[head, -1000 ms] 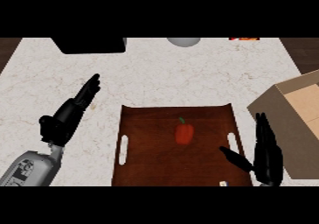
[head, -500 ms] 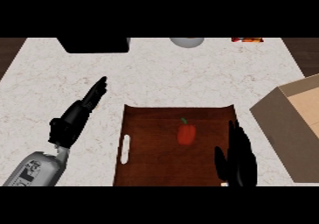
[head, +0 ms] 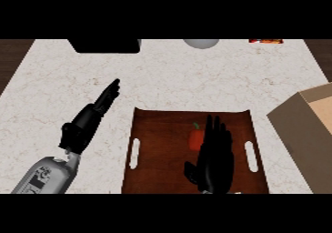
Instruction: Pick the bell pepper from the tray and place it in the cardboard box
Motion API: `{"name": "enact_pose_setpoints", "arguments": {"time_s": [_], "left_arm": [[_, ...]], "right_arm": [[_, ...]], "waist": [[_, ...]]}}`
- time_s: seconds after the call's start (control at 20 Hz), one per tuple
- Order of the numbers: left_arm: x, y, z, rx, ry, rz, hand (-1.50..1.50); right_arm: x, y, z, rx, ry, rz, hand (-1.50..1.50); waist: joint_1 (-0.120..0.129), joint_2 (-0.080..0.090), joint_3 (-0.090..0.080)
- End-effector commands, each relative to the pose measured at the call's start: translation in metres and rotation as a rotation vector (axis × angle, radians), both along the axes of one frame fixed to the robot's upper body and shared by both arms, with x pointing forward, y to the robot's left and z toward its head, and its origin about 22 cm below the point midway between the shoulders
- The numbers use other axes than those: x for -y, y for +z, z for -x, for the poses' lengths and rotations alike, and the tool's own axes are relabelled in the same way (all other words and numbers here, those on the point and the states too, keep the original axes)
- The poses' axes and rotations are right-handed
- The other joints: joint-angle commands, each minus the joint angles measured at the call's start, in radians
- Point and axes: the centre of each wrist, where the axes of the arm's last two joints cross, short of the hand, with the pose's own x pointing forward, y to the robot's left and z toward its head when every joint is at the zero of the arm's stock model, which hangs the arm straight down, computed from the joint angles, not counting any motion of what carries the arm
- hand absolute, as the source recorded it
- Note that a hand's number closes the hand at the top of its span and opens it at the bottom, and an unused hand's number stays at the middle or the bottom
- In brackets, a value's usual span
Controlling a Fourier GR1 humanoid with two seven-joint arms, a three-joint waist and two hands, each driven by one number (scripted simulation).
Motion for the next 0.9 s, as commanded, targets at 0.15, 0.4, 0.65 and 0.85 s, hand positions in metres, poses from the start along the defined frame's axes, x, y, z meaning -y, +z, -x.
{"name": "enact_pose_setpoints", "arguments": {"time_s": [0.15,0.4,0.65,0.85], "left_arm": [[-0.002,0.000,-0.001,0.015,-0.020,-0.003,0.00],[0.009,-0.001,-0.004,0.018,-0.018,-0.009,0.00],[0.000,-0.004,-0.007,0.003,-0.028,-0.009,0.00],[0.007,0.002,-0.005,0.005,-0.035,0.009,0.00]], "right_arm": [[-0.024,0.028,-0.018,-0.113,-0.171,0.050,-1.50],[-0.018,0.014,-0.030,-0.197,-0.213,0.053,-1.50],[-0.025,0.014,-0.045,-0.154,-0.210,0.065,-1.50],[-0.026,0.002,-0.044,-0.148,-0.209,0.086,-1.50]], "waist": [[0.018,0.008,0.004],[0.016,0.011,0.005],[0.017,0.013,0.005],[0.017,0.012,0.006]]}}
